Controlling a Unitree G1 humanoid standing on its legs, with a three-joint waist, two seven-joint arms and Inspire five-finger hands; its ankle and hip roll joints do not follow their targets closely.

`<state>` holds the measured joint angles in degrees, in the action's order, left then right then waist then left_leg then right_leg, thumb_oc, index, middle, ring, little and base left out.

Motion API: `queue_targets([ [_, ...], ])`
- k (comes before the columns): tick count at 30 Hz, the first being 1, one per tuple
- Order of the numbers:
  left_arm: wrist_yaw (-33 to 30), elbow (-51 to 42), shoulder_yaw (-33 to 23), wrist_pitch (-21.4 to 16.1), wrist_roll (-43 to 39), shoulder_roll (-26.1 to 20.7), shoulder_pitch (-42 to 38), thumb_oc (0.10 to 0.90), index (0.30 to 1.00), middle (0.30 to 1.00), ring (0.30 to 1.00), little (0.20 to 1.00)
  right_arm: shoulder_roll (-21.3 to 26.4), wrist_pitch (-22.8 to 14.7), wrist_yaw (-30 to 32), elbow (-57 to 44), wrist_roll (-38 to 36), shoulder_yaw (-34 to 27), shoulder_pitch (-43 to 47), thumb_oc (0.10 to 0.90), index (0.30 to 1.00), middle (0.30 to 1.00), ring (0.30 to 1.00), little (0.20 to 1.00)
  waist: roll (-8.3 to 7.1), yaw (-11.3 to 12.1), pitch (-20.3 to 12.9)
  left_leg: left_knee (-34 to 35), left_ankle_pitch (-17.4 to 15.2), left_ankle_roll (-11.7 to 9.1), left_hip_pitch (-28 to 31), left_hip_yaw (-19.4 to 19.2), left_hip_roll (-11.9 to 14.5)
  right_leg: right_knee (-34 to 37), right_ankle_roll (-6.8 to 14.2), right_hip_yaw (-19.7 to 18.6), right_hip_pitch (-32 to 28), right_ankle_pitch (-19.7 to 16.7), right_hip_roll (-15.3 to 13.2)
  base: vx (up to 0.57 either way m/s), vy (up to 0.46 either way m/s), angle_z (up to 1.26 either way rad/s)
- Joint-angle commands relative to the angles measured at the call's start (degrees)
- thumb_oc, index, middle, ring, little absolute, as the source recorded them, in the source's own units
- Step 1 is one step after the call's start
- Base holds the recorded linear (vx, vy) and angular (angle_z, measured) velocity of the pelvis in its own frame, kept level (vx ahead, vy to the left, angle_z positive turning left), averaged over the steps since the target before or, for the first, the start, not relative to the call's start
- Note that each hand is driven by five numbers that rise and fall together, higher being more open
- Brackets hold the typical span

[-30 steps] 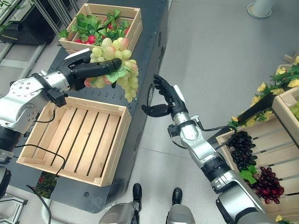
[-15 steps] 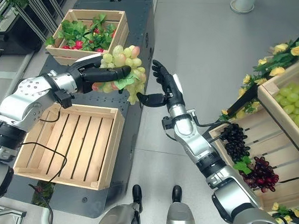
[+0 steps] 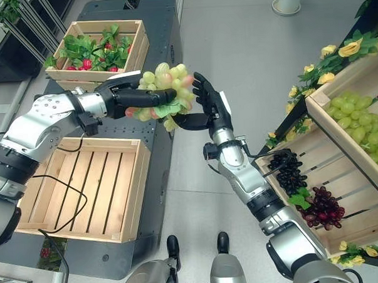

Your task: Pick up the fruits from the basket on one side to the basket on the other side

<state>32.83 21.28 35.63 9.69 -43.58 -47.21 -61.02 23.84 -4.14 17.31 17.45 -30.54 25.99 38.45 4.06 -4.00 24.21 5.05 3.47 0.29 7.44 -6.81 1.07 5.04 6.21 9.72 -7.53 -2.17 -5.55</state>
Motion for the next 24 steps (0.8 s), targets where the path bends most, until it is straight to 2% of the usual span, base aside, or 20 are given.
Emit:
queue_targets([
  [1, 0.13, 5.96, -0.18, -5.03, -4.41, 6.42, -4.30, 0.400, 0.300, 0.300, 0.300, 0.300, -4.33, -3.64, -1.11, -0.21, -1.73, 2.57, 1.79, 0.800, 0.900, 0.900, 0.900, 0.900, 1.50, 1.33, -19.38, -0.05, -6.16, -0.95, -0.55, 1.49, -2.52, -0.62, -1.93, -0.11, 0.16, 3.21, 1.65, 0.00, 0.000, 0.00],
  [13, -0.46, 4.24, 1.57, -5.03, -4.98, 8.37, -5.63, 0.400, 0.300, 0.300, 0.300, 0.300, -5.03, -0.73, -2.29, 2.36, -4.20, 5.44, 5.94, 0.800, 0.900, 0.900, 0.900, 0.900, 0.71, 2.17, -19.65, -0.05, -6.02, -0.97, -0.74, 2.27, -2.34, -0.40, -2.17, 0.77, -0.16, 3.21, 1.61, 0.00, 0.000, 0.00],
  [18, -0.28, 4.04, 2.07, -5.10, -5.15, 8.91, -5.78, 0.400, 0.300, 0.300, 0.300, 0.300, -5.27, -2.83, -2.45, 2.97, -5.39, 5.93, 7.68, 0.800, 0.900, 0.900, 0.900, 0.900, 0.50, 2.51, -19.53, -0.05, -6.01, -0.96, -0.72, 2.56, -2.28, -0.38, -2.29, 1.05, -0.29, 3.25, 1.60, 0.00, 0.000, 0.00],
  [19, -0.26, 4.34, 2.05, -5.19, -4.94, 9.20, -5.70, 0.400, 0.300, 0.300, 0.300, 0.300, -5.43, -4.63, -1.94, 3.01, -5.88, 5.83, 8.38, 0.400, 0.300, 0.300, 0.300, 0.300, 0.45, 2.64, -19.50, -0.05, -5.99, -0.98, -0.71, 2.68, -2.29, -0.28, -2.33, 1.20, -0.40, 3.24, 1.60, 0.00, 0.000, 0.00],
  [24, -0.19, 5.41, 1.71, -5.09, -4.59, 9.05, -5.53, 0.400, 0.300, 0.300, 0.300, 0.300, -5.60, -6.67, 1.16, 2.86, -6.63, 4.82, 10.10, 0.400, 0.300, 0.300, 0.300, 0.300, 0.38, 2.95, -19.54, -0.05, -5.99, -1.02, -0.70, 3.21, -2.31, -0.13, -2.32, 1.33, -0.56, 3.19, 1.66, 0.00, 0.000, 0.00],
])
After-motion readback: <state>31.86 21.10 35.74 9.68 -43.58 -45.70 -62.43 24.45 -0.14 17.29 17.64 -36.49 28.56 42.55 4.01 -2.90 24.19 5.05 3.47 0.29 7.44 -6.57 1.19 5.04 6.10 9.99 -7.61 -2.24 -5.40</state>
